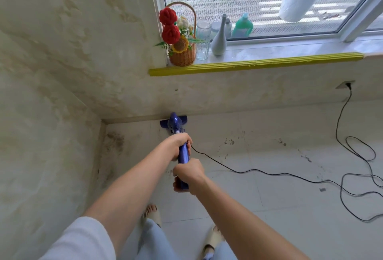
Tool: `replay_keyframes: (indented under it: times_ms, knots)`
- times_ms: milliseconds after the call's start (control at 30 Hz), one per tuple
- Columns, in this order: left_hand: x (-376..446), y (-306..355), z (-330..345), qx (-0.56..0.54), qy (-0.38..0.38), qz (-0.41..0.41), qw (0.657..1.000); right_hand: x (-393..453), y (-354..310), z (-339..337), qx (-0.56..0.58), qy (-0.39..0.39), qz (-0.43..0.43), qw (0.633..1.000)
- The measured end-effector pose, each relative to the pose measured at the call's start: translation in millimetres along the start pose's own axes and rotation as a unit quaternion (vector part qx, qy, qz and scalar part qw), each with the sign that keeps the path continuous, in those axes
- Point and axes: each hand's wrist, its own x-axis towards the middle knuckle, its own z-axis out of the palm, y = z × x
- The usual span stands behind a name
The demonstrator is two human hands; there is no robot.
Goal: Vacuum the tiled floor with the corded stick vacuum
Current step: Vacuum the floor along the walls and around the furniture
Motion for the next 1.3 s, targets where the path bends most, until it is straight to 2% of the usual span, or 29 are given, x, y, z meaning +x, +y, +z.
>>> replay_keyframes:
  times_ms: [200, 333, 467, 667, 933, 1067, 1300]
  knots:
    - [7.1, 34.3, -80.3, 0.011, -0.036, 0.009, 0.999, -3.6, -44.7, 74.2, 0.012, -0.012, -0.030, 0.999]
    - [8.3, 43.6, -123.9, -0.050, -0.092, 0.025, 0.994, -4.8, -64.2, 113.1, 0.019, -0.010, -0.028, 0.999]
    - [6.8, 40.8, -134.2, -0.080, -0.130, 0.027, 0.988, -13.0, -71.5, 117.2, -0.001, 0.004, -0.031, 0.999]
    - [-3.7, 29.4, -129.7, -0.031, -0.089, 0.039, 0.995, -32.8, -63.7, 114.5, -0.015, -0.020, -0.034, 0.999]
    - [-8.9, 29.8, -155.4, -0.032, -0.041, 0.042, 0.998, -28.1, -66.9, 136.9, -0.003, -0.039, -0.035, 0.999]
    - [-0.9, 36.7, -156.9, -0.013, -0.030, 0.048, 0.998, -17.5, -70.3, 144.7, 0.050, -0.036, -0.034, 0.998]
    - [-3.3, 32.7, -149.8, 0.009, -0.040, 0.048, 0.998, -30.1, -70.0, 133.1, 0.076, -0.063, -0.020, 0.995]
